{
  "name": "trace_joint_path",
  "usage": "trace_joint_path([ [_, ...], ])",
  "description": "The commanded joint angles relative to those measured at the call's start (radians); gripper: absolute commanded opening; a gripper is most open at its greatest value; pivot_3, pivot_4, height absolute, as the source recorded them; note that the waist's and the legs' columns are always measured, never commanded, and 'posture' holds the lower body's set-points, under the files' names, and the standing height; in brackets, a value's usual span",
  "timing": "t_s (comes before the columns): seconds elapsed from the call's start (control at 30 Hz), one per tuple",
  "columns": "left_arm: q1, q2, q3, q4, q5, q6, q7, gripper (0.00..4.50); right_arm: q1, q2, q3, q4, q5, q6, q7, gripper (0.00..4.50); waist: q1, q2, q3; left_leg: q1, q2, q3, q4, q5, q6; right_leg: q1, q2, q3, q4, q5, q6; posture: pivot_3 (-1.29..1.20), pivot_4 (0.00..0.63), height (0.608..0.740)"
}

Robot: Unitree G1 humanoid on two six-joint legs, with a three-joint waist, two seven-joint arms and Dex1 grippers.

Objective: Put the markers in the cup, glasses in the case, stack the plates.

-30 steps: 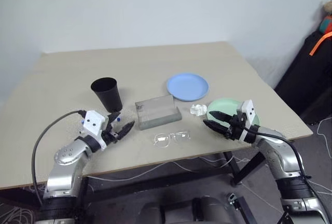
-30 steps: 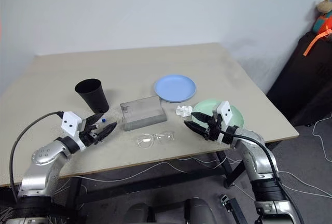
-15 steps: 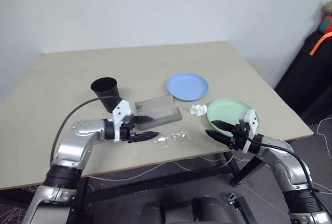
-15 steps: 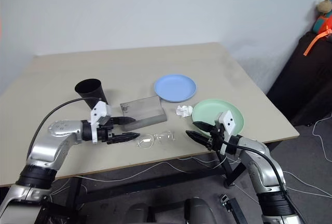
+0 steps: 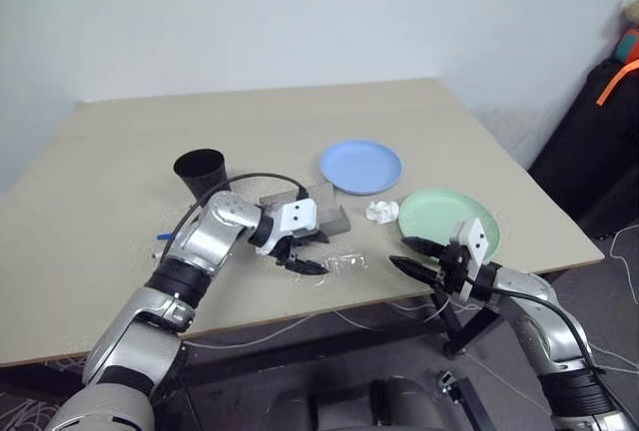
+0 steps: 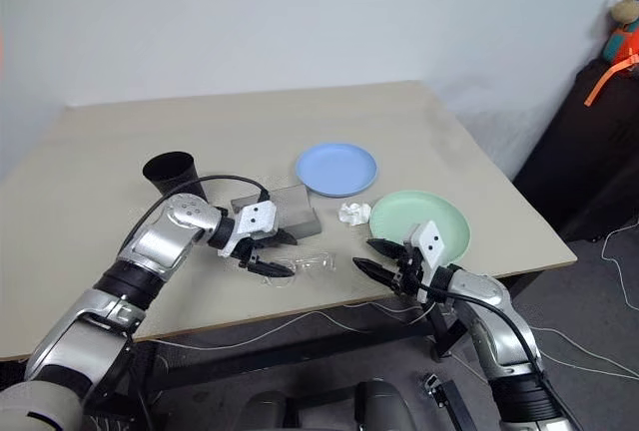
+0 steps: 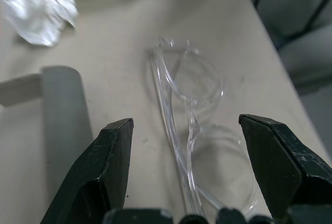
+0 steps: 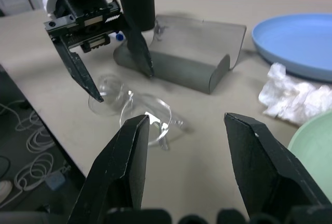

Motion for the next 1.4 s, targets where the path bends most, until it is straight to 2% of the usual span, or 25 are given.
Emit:
trace_joint_path([
  [0.03,-0.059,-0.026,-0.001,0.026,0.018,-0.035,-0.025,3.43,0.009,-0.001,-0.003,-0.008,-0.007,-0.051,0.004,2.5,0.0,0.0,0.0,0.0,0.0,0.0,0.0,0.0,0.0,0.0,0.0,0.0,0.0,0.0,0.0,0.0,0.0,0.74],
  [0.43,-0.089,-0.055,-0.016,0.078,0.104,-0.093,-0.051,3.43,0.027,0.03,0.021,0.081,-0.04,-0.162,-0.001,2.5,-0.001,0.0,0.0,0.0,0.0,0.0,0.0,0.0,0.0,0.0,0.001,0.002,0.0,0.0,0.0,0.0,0.0,0.74],
  [0.53,-0.096,-0.052,-0.019,0.086,0.124,-0.106,-0.049,2.87,0.014,0.042,0.029,0.103,-0.048,-0.177,-0.006,2.5,-0.001,0.0,0.0,0.0,0.0,0.0,0.0,0.0,0.0,0.0,0.001,0.002,0.0,0.0,0.0,0.0,0.0,0.74],
  [0.7,-0.095,-0.056,-0.011,0.088,0.131,-0.108,-0.05,1.07,0.009,0.046,0.03,0.118,-0.055,-0.191,-0.008,2.5,-0.001,0.0,0.0,0.001,0.0,0.0,0.0,0.0,0.0,0.001,0.001,0.002,0.0,0.0,0.0,0.0,0.0,0.74],
  [0.8,-0.095,-0.055,-0.013,0.089,0.138,-0.115,-0.046,0.17,0.008,0.045,0.028,0.118,-0.056,-0.191,-0.008,2.5,0.0,0.0,0.0,0.001,0.0,0.0,0.001,0.0,0.0,0.001,0.001,0.002,0.001,0.0,0.0,0.0,0.0,0.74],
  [0.83,-0.095,-0.055,-0.013,0.09,0.14,-0.118,-0.045,0.03,0.007,0.045,0.027,0.117,-0.057,-0.191,-0.008,2.5,0.0,0.0,0.0,0.001,-0.001,-0.001,0.001,0.0,0.0,0.002,0.0,0.002,0.001,0.0,0.0,0.0,0.0,0.74],
  [1.4,-0.111,-0.045,0.006,0.079,0.126,-0.102,-0.065,0.03,-0.019,0.043,0.03,0.087,-0.055,-0.162,-0.029,2.5,-0.001,0.0,0.0,0.002,-0.001,-0.001,0.002,0.0,0.001,0.002,0.001,0.003,0.002,0.0,0.0,0.0,0.0,0.74],
])
